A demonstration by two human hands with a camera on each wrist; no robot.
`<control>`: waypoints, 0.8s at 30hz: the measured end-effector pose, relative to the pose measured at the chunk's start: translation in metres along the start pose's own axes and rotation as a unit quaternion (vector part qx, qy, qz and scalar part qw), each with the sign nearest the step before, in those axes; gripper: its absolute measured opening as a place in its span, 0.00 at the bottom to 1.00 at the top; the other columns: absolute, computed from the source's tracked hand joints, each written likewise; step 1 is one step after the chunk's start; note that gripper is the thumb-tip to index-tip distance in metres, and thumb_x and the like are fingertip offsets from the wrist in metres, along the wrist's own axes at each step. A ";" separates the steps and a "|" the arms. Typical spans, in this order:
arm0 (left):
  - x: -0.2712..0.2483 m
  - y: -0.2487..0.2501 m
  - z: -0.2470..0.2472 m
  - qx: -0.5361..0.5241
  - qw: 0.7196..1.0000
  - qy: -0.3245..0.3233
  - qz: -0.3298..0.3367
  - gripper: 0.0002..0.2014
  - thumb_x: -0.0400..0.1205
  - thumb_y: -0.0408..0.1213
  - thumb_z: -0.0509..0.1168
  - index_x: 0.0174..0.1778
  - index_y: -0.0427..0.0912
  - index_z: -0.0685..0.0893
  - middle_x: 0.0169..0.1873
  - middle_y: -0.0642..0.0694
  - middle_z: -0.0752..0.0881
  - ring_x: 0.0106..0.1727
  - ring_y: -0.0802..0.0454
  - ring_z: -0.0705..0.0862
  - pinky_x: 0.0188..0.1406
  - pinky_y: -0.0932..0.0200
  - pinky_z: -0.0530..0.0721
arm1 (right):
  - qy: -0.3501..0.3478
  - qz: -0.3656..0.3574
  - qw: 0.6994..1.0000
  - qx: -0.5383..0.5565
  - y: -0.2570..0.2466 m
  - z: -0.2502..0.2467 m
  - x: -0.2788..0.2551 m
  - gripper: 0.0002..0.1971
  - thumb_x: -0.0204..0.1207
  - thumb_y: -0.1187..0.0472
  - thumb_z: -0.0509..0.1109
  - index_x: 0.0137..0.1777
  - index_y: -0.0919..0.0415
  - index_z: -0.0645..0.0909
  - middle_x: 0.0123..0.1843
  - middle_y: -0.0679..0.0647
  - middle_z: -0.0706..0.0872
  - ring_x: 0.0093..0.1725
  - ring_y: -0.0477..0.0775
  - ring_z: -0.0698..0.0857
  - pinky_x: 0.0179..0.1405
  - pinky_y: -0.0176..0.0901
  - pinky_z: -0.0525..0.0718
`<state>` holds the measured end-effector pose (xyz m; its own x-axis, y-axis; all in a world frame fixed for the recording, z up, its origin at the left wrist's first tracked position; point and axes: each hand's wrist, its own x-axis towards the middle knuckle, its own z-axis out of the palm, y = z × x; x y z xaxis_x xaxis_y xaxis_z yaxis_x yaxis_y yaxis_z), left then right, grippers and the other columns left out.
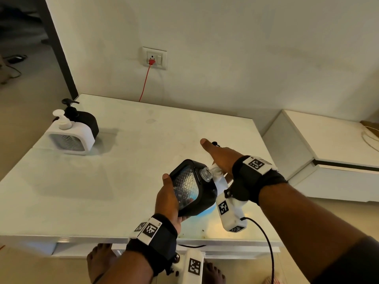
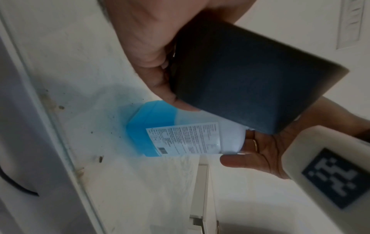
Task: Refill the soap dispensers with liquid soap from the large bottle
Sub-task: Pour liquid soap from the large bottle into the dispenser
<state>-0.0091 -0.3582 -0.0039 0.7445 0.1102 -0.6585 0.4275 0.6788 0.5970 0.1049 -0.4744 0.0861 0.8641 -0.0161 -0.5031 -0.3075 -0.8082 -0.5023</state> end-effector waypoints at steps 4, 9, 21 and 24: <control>0.000 0.001 0.001 -0.002 1.000 0.006 0.001 0.25 0.90 0.65 0.50 0.68 0.52 0.81 0.58 0.39 0.88 0.55 0.38 0.89 0.44 0.46 0.90 | -0.018 -0.005 1.000 0.010 -0.001 0.000 -0.004 0.49 0.78 0.24 0.47 0.70 0.73 0.76 0.49 0.64 0.86 0.61 0.68 0.85 0.69 0.63 0.78; 0.001 -0.001 0.002 -0.006 1.000 0.007 -0.003 0.23 0.90 0.65 0.51 0.61 0.53 0.82 0.58 0.38 0.88 0.56 0.37 0.89 0.44 0.45 0.90 | 0.048 0.014 0.998 -0.024 0.004 0.008 0.008 0.40 0.79 0.27 0.51 0.68 0.62 0.80 0.64 0.61 0.85 0.62 0.63 0.83 0.70 0.56 0.76; 0.001 -0.003 0.001 0.002 1.000 0.010 0.005 0.29 0.89 0.67 0.49 0.70 0.50 0.81 0.61 0.36 0.88 0.58 0.35 0.89 0.53 0.40 0.91 | 0.011 0.005 1.000 0.004 -0.002 0.001 -0.006 0.43 0.76 0.23 0.48 0.63 0.62 0.81 0.63 0.67 0.87 0.59 0.67 0.86 0.66 0.61 0.82; 0.001 -0.002 -0.001 -0.010 1.000 0.012 0.006 0.36 0.86 0.72 0.44 0.74 0.52 0.82 0.67 0.38 0.87 0.63 0.34 0.87 0.64 0.36 0.87 | 0.008 0.000 1.000 0.002 -0.002 0.001 -0.008 0.43 0.77 0.23 0.46 0.58 0.62 0.83 0.64 0.68 0.86 0.60 0.67 0.85 0.66 0.61 0.81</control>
<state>-0.0093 -0.3593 -0.0066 0.7370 0.1354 -0.6622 0.4084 0.6915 0.5959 0.0984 -0.4715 0.0904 0.8707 -0.0249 -0.4913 -0.3084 -0.8057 -0.5057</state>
